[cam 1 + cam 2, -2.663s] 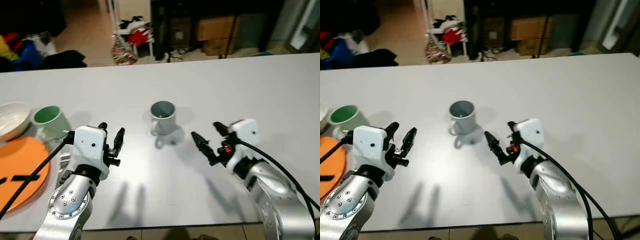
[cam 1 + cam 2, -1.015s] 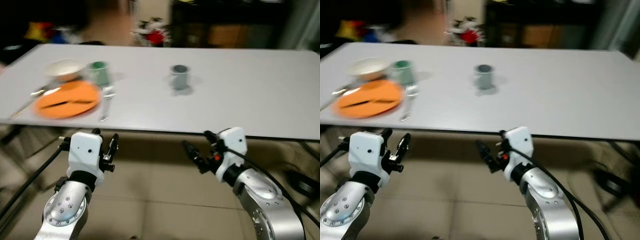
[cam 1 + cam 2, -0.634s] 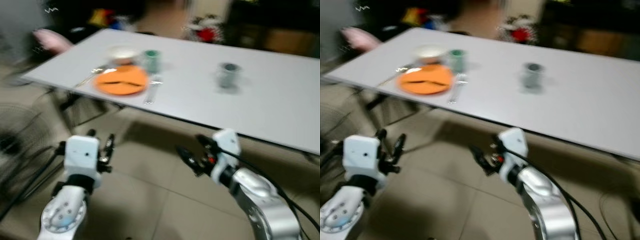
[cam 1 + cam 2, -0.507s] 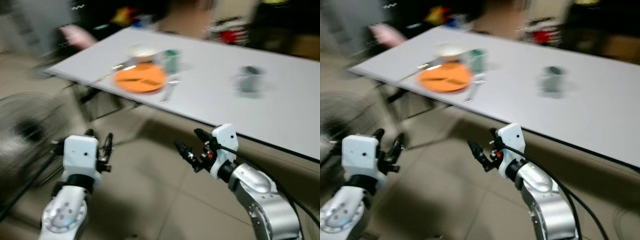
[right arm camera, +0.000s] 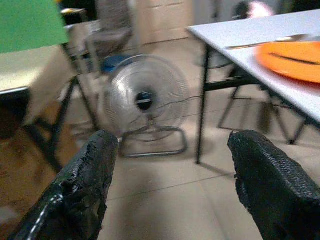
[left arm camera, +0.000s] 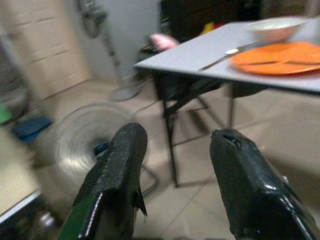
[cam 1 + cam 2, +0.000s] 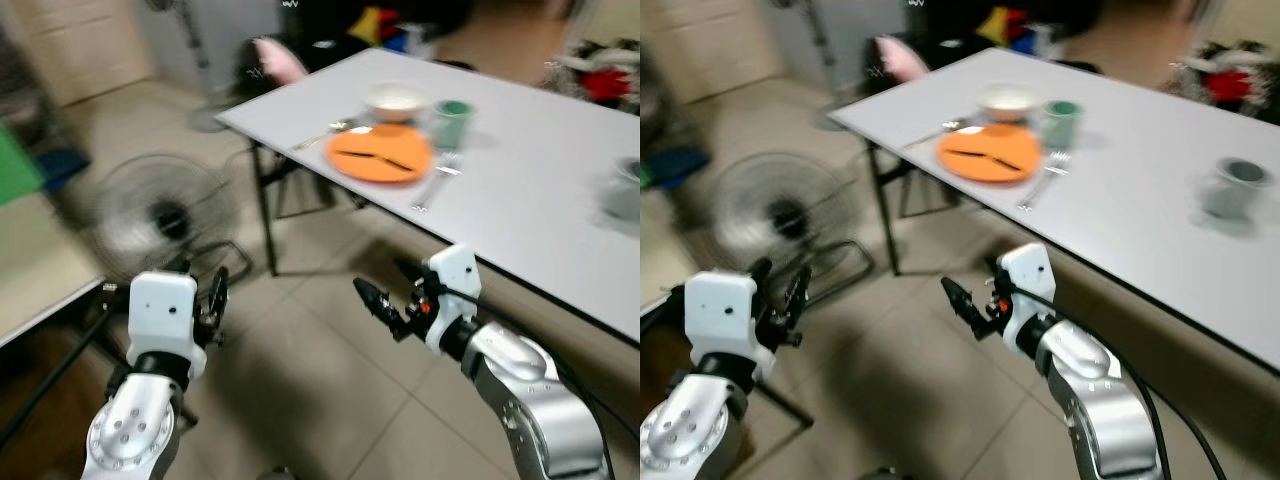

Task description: Setting the table

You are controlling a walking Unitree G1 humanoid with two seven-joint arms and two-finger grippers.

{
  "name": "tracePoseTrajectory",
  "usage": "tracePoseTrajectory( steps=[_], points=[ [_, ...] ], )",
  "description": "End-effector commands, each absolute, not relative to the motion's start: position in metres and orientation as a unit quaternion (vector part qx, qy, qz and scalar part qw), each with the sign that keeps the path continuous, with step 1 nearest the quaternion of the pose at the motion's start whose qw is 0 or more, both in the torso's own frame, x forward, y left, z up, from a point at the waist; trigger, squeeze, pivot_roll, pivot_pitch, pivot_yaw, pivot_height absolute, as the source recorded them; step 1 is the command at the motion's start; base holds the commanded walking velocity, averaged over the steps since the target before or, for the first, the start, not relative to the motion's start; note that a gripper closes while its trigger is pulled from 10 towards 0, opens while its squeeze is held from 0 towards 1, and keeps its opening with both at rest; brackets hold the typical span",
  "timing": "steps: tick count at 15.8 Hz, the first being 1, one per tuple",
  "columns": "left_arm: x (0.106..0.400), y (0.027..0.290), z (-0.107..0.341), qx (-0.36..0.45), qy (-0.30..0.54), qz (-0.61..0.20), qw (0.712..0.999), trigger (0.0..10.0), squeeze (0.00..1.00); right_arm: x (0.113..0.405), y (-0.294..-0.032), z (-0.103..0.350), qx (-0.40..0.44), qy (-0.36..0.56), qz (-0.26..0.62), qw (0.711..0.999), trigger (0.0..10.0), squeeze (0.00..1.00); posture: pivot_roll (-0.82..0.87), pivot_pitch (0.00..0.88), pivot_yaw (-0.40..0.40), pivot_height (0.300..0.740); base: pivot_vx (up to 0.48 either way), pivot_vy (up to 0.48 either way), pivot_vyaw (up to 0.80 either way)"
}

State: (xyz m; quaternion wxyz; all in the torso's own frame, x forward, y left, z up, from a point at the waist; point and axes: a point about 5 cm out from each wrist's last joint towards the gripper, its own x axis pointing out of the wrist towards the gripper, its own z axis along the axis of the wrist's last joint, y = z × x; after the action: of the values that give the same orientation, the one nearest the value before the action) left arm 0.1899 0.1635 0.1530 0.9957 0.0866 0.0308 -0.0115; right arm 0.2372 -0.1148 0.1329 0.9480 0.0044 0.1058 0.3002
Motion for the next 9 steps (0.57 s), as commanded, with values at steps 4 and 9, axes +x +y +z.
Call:
tracePoseTrajectory(
  steps=[4,9],
  points=[
    [0.1931,0.1658,0.1561,0.097,0.026,-0.005,0.995,10.0,0.00,0.2410,-0.1117,0.1375,-0.004,0.085,0.289,0.953,10.0,0.00,-0.03,0.000,0.047,0.740,0.000,0.000,0.80],
    [0.1944,0.1683,0.1587,0.092,0.024,-0.001,0.995,10.0,0.00,0.2402,-0.1120,0.1342,0.036,0.095,0.268,0.958,10.0,0.00,-0.03,0.000,0.048,0.740,0.000,0.000,0.80]
  ],
)
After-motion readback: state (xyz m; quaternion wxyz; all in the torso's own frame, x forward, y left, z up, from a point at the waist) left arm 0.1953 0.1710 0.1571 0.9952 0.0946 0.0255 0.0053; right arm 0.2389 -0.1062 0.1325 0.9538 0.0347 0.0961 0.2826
